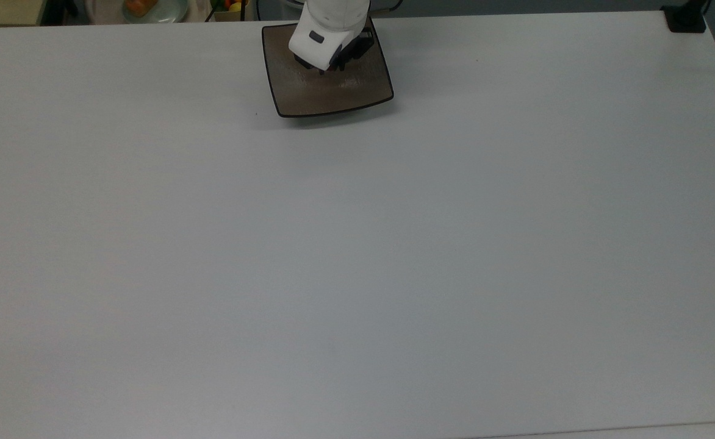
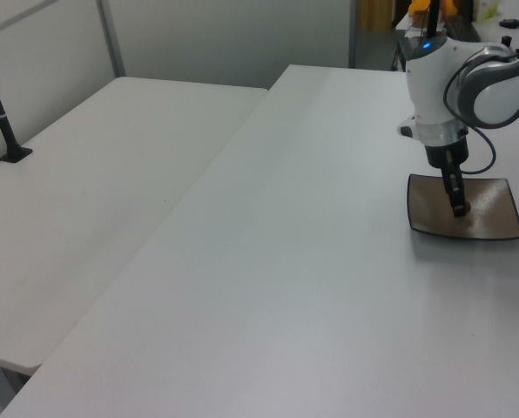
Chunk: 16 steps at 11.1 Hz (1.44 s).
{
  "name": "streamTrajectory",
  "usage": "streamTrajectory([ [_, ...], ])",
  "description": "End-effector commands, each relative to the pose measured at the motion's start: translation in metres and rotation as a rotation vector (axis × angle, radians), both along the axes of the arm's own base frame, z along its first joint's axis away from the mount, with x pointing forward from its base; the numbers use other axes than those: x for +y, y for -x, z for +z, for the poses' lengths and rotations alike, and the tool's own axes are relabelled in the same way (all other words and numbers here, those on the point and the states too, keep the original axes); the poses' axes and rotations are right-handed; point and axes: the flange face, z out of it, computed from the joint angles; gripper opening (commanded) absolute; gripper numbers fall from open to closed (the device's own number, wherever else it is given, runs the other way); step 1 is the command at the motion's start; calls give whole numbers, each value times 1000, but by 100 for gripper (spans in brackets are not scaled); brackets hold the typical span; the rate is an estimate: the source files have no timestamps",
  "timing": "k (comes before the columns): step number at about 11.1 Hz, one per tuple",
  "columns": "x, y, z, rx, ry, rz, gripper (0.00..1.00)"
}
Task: Strawberries on a ceramic plate
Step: 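Lower the strawberry onto the plate and open the gripper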
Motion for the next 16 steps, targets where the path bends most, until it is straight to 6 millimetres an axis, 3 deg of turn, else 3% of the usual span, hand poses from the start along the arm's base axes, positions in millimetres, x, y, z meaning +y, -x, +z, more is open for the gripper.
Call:
streamTrajectory([
  [1, -1, -4, -8, -19, -18, -28, 18],
  [2, -1, -5, -9, -22, -17, -34, 23],
  [3, -1, -5, -10, -20, -17, -34, 34],
  [4, -1, -5, -10, -16, -16, -38, 73],
  [5, -2, -6, -7, -20, -13, -54, 100],
  [8, 12, -22, 24, -50, -11, -68, 100],
  [12, 28, -65, 120, -130, -25, -107, 100],
  [16, 41, -78, 219, -205, -41, -173, 100],
])
